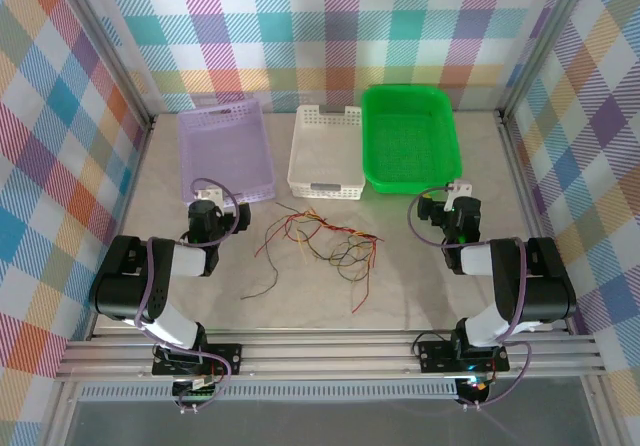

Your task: Untangle the cables

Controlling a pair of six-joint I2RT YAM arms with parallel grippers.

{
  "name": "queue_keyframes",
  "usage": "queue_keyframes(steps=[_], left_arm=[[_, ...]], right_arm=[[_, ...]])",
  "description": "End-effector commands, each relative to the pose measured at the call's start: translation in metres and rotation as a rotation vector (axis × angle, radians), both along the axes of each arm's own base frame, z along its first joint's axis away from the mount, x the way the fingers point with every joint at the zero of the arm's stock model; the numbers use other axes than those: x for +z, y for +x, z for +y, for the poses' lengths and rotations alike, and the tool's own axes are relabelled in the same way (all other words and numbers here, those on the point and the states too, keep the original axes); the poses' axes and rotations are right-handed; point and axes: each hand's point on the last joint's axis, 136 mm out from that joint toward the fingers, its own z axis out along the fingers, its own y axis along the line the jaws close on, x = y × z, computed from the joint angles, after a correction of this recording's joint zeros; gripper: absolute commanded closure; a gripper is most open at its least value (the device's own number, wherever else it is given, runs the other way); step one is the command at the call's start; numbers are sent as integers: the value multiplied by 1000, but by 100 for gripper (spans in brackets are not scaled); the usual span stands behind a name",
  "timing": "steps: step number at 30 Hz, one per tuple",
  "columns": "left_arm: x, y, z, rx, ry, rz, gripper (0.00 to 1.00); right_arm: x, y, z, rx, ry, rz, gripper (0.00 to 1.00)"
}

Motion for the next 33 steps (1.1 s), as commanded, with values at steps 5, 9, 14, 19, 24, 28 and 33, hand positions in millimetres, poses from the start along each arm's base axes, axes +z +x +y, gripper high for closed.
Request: queue_keyframes(steps=[5, 9, 14, 19, 24, 28, 33], left_arm=[[15, 8, 3, 1, 10, -46, 0], [14, 8, 3, 1, 11, -44, 0], [14, 8, 3, 1, 10, -45, 0], [15, 8, 3, 0, 10, -47, 0], [14, 8, 3, 1, 11, -45, 0], [15, 8, 3, 0, 10, -46, 0], [15, 8, 2, 0, 9, -47, 0]], right_arm=[[13, 6, 2, 4, 18, -50, 0], [13, 6, 2, 4, 16, -50, 0], [13, 6, 2, 3, 16, -50, 0], [12, 6, 2, 4, 17, -49, 0], [13, 6, 2, 4, 15, -50, 0], [13, 6, 2, 4, 16, -50, 0], [15, 6, -2, -20, 11, -61, 0]])
